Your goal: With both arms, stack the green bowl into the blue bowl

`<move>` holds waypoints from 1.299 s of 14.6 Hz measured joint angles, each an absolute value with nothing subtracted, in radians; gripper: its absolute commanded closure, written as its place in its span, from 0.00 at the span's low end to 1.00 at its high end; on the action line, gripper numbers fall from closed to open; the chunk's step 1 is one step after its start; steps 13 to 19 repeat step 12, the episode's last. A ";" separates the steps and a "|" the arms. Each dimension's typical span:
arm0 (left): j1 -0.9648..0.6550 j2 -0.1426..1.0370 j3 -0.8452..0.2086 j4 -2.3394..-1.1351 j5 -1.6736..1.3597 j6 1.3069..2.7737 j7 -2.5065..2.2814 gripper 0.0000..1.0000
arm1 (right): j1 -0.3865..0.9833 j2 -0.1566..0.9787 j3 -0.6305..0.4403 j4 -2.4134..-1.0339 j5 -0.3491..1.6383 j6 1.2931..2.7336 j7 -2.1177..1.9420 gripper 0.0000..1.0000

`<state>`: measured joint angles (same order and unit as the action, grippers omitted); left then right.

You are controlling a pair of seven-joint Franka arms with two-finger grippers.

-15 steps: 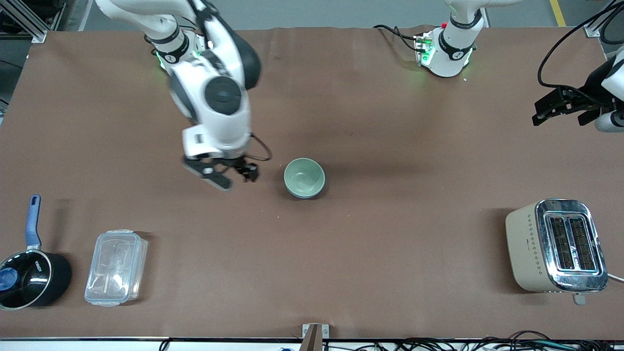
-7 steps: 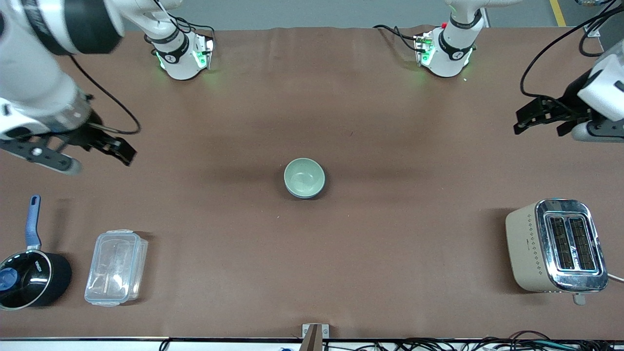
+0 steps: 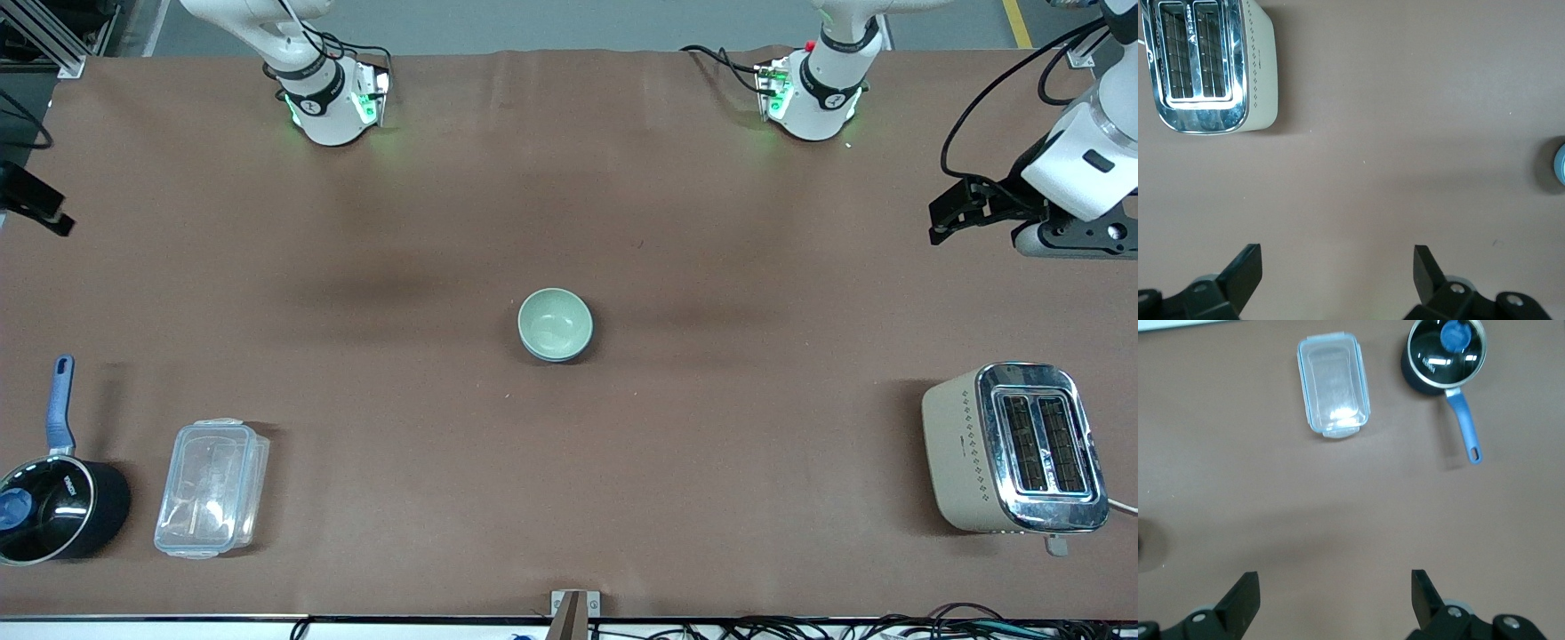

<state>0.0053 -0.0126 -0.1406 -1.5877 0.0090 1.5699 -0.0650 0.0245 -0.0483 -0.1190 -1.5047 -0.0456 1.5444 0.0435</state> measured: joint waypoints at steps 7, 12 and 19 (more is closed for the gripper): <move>0.008 -0.022 -0.141 -1.568 0.009 1.563 -0.064 0.00 | 0.038 -0.036 -0.103 -1.484 -0.044 1.514 0.042 0.00; 0.008 -0.022 -0.141 -1.567 0.009 1.563 -0.064 0.00 | 0.042 -0.036 -0.103 -1.483 -0.043 1.498 0.042 0.00; 0.008 -0.022 -0.141 -1.567 0.009 1.563 -0.064 0.00 | 0.042 -0.036 -0.103 -1.483 -0.043 1.498 0.042 0.00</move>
